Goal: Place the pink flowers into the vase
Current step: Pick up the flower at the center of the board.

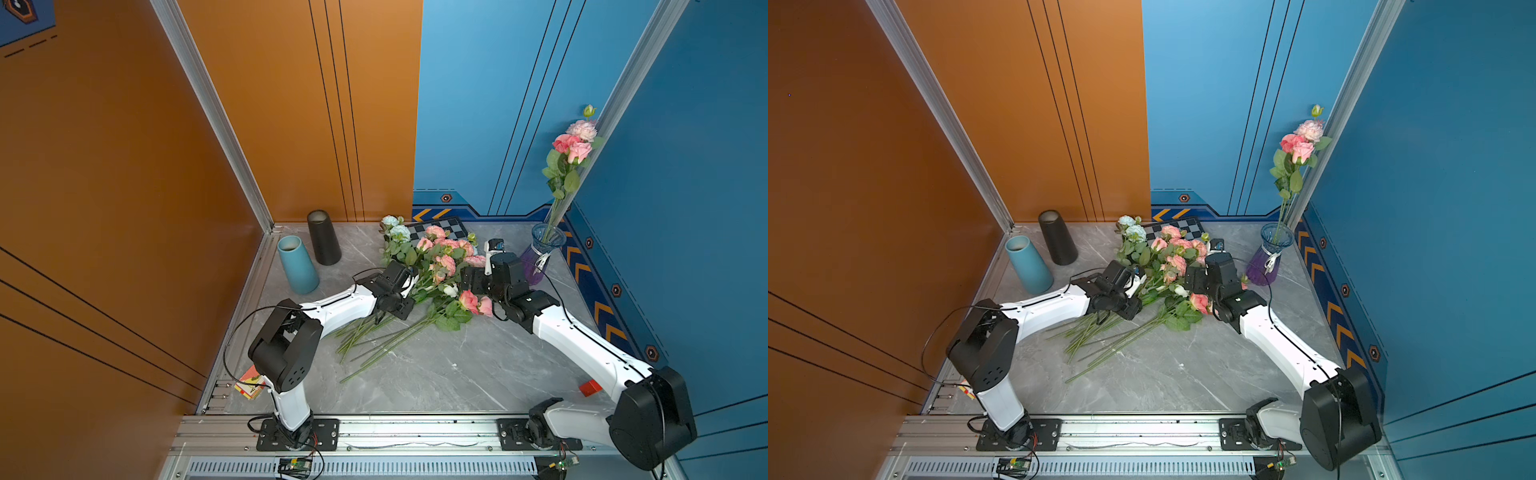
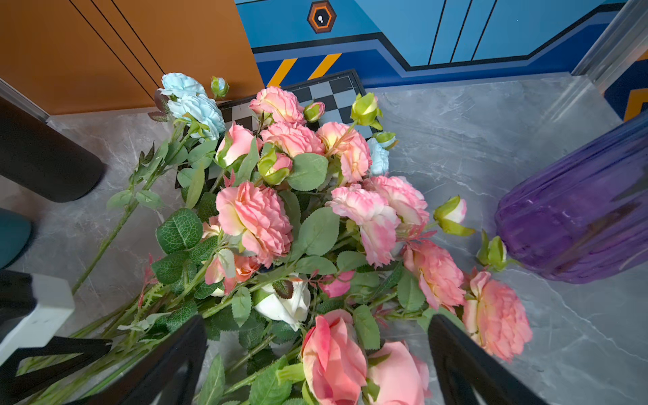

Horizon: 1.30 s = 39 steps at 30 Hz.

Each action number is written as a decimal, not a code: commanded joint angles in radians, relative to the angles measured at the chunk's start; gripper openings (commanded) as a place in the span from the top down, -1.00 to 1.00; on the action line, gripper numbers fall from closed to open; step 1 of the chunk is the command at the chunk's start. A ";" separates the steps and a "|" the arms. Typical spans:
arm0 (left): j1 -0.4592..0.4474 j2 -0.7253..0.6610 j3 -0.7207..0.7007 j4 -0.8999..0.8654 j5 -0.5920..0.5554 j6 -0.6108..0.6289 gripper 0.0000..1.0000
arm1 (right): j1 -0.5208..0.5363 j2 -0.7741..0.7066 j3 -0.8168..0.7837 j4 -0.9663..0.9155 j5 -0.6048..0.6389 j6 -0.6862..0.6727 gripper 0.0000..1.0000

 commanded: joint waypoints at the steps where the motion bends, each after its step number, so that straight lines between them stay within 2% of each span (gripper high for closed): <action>1: 0.018 0.014 0.028 -0.012 -0.011 -0.006 -0.01 | 0.005 -0.025 -0.018 -0.011 -0.011 0.012 -1.00; 8: 0.047 0.011 0.025 -0.002 -0.006 -0.011 0.03 | 0.007 0.002 -0.026 0.012 -0.030 0.034 -1.00; 18: 0.056 0.050 0.034 -0.002 0.027 -0.018 0.19 | 0.012 0.015 -0.026 0.022 -0.030 0.042 -1.00; 30: 0.060 0.058 0.068 -0.002 0.060 -0.019 0.70 | 0.021 0.024 -0.036 0.029 -0.036 0.052 -1.00; 39: 0.093 0.004 0.113 -0.002 0.124 -0.013 0.79 | 0.047 0.044 -0.026 0.034 -0.038 0.059 -1.00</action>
